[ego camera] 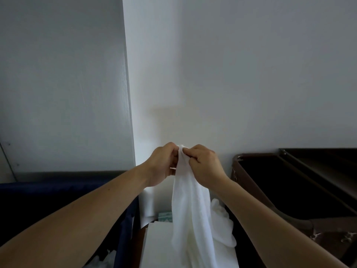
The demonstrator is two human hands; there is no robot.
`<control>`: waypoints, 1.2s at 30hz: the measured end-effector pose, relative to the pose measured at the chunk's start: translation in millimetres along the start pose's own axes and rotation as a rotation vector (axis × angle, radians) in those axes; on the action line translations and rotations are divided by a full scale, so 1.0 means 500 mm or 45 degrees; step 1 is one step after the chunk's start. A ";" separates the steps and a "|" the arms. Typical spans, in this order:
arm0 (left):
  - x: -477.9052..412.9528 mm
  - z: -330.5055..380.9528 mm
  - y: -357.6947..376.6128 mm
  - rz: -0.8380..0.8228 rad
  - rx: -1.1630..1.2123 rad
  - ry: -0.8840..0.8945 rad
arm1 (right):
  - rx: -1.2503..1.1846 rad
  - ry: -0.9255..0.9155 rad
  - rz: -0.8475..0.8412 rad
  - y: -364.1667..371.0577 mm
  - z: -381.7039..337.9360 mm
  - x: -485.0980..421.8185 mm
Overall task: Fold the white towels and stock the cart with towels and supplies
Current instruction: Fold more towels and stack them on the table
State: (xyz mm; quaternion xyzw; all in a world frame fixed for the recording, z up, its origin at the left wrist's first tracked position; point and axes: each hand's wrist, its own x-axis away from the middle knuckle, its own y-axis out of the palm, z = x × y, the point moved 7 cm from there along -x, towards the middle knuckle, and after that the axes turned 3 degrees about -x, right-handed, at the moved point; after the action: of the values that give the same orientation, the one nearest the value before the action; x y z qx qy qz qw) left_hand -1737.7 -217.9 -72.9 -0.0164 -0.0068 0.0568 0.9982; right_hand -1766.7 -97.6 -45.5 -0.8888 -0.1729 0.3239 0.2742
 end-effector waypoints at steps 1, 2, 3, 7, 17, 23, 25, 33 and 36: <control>0.001 -0.002 -0.002 -0.024 -0.018 0.010 | -0.058 0.035 -0.026 0.004 0.003 0.001; 0.004 -0.001 -0.001 -0.056 -0.044 0.023 | -0.120 0.074 -0.055 0.008 0.004 0.001; 0.006 0.001 0.001 -0.084 -0.086 0.042 | -0.181 0.118 -0.086 0.014 0.007 0.001; 0.016 0.009 -0.004 -0.111 -0.329 0.148 | -0.505 0.276 -0.259 0.018 0.014 -0.010; 0.015 0.034 -0.036 -0.020 -0.269 0.151 | -0.431 0.080 0.020 -0.037 0.078 -0.034; -0.005 0.154 -0.071 0.327 -0.096 0.343 | -0.258 0.254 -0.311 0.042 0.126 -0.033; -0.012 0.213 -0.096 0.492 -0.250 0.520 | -0.218 0.216 -0.063 -0.026 0.092 -0.078; -0.040 0.250 -0.131 0.723 -0.612 0.697 | -0.120 0.077 0.082 -0.118 -0.022 -0.106; -0.039 0.219 -0.146 0.808 -0.752 0.669 | 0.063 0.116 0.012 -0.128 -0.022 -0.103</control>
State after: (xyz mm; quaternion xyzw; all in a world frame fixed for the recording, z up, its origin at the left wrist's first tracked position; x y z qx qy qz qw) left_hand -1750.6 -289.0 38.6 -0.3131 0.2342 0.3469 0.8525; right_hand -1805.4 -76.1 24.5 -0.8963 -0.1480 0.2885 0.3024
